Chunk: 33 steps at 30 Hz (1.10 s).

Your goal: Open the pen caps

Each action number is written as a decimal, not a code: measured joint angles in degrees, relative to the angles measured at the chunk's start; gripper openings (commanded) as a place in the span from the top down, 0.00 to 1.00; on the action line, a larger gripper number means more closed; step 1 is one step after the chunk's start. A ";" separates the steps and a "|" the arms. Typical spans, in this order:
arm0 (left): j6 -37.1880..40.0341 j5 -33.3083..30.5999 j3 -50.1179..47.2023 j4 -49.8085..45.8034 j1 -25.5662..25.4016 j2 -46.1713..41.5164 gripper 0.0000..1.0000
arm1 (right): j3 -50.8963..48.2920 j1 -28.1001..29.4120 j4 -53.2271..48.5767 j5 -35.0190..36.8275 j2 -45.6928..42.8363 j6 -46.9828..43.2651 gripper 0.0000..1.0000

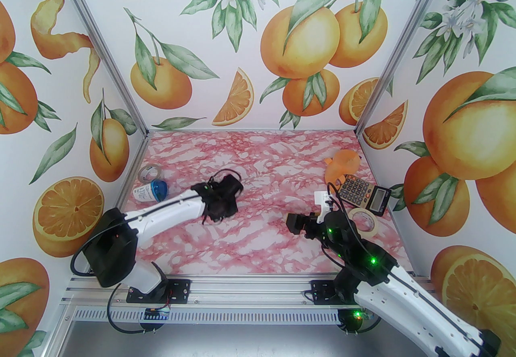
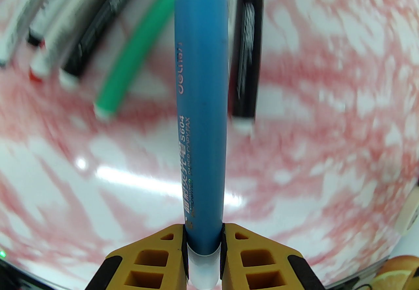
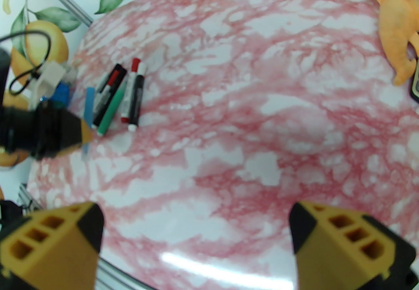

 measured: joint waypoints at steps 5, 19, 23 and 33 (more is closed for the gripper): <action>-9.51 -2.97 -3.82 1.55 -6.95 -1.99 0.81 | 0.00 0.00 -1.20 -0.57 -0.98 0.63 0.00; -18.91 -3.93 -5.92 7.89 -13.64 4.55 0.78 | -0.39 0.00 -2.21 -1.62 -2.58 2.56 0.00; -20.02 -3.34 -5.90 10.23 -13.62 6.08 0.78 | -0.87 0.00 -2.36 -1.99 -2.75 2.84 0.00; -20.39 -2.67 -6.03 13.33 -13.57 8.50 0.52 | -3.23 0.04 -2.23 -2.62 -2.80 3.65 0.00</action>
